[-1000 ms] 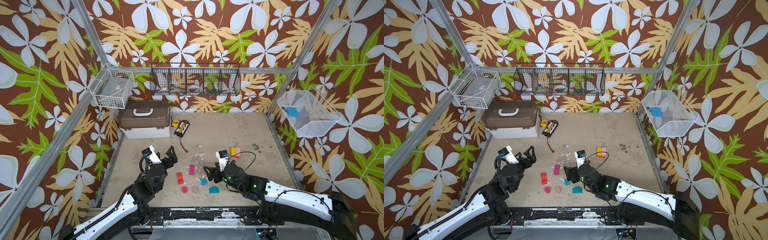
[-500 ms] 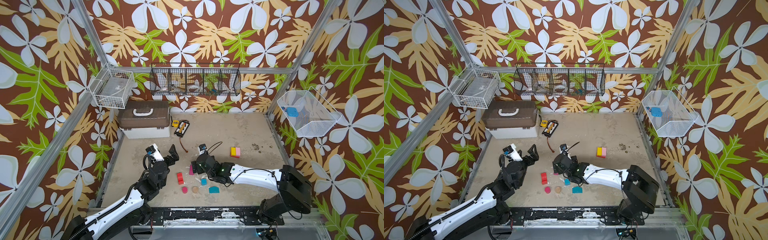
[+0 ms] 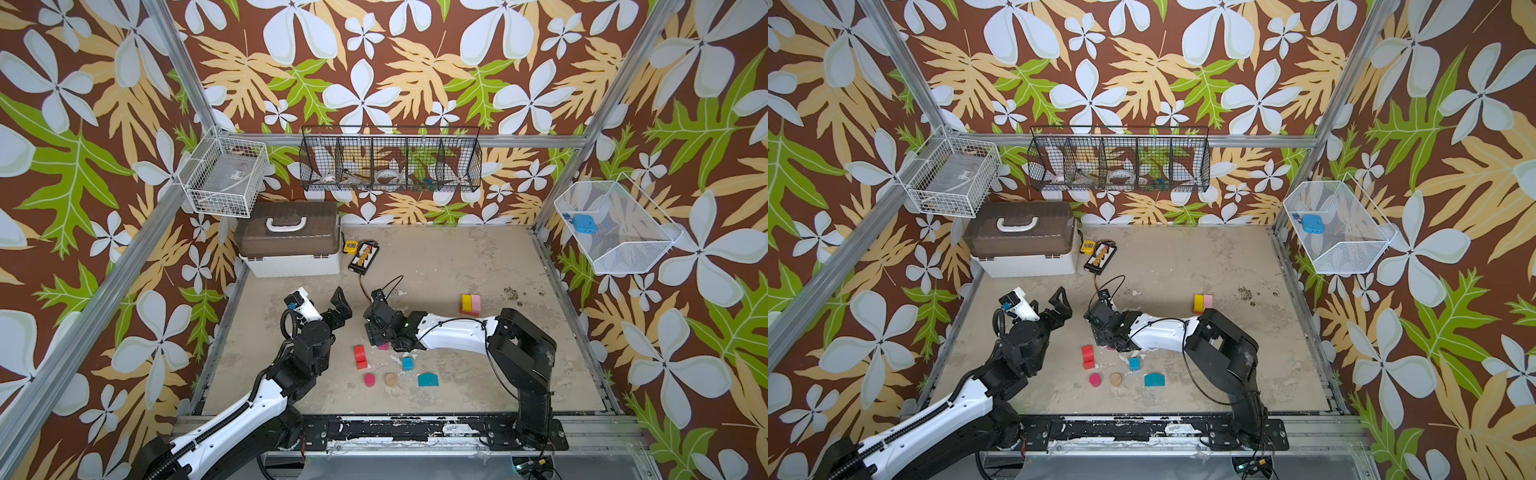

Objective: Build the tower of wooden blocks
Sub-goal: 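Reach the right gripper over the magenta block nearer the robot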

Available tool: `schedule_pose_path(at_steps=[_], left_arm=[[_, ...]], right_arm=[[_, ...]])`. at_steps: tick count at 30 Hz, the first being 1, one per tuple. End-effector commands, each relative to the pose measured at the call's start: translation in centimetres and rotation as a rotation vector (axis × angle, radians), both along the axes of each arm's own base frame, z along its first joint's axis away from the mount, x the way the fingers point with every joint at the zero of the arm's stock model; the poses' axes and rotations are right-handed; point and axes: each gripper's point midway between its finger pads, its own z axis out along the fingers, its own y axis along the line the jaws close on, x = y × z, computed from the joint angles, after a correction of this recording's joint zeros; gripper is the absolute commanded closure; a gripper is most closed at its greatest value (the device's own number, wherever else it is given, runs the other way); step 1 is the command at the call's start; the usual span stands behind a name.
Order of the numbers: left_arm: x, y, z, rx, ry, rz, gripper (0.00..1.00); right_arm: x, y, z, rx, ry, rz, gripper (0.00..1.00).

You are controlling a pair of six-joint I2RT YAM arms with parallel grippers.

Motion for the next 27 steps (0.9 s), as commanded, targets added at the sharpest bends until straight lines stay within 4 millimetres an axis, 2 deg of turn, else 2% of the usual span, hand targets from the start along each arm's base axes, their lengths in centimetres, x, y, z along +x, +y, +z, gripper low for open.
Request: schedule_pose_path(at_steps=[1, 3, 8, 13, 16, 23, 27], left_arm=[[0.2, 0.3, 0.6, 0.014, -0.011, 0.021, 0.00], [0.2, 0.6, 0.7, 0.031, -0.005, 0.040, 0.01], [-0.2, 1.6, 0.7, 0.044, -0.020, 0.084, 0.00], [-0.4, 1.9, 0.9, 0.050, -0.023, 0.091, 0.00], [-0.5, 1.9, 1.0, 0.049, -0.021, 0.088, 0.00], [-1.2, 2.4, 1.5, 0.027, -0.044, 0.086, 0.00], [-1.2, 2.3, 1.7, 0.020, -0.055, 0.076, 0.00]], right_arm=[[-0.1, -1.3, 0.5, -0.079, -0.043, -0.022, 0.22], [-0.4, -1.4, 0.6, -0.073, -0.047, -0.020, 0.22], [-2.4, -1.2, -1.3, -0.060, 0.004, 0.013, 0.23], [-3.0, -1.8, -2.7, -0.094, 0.008, 0.005, 0.32], [-3.1, -2.1, -2.8, -0.091, 0.013, -0.003, 0.36], [-2.8, -3.5, -1.9, -0.125, -0.023, -0.044, 0.40], [-2.7, -4.1, -2.1, -0.146, -0.033, -0.052, 0.42]])
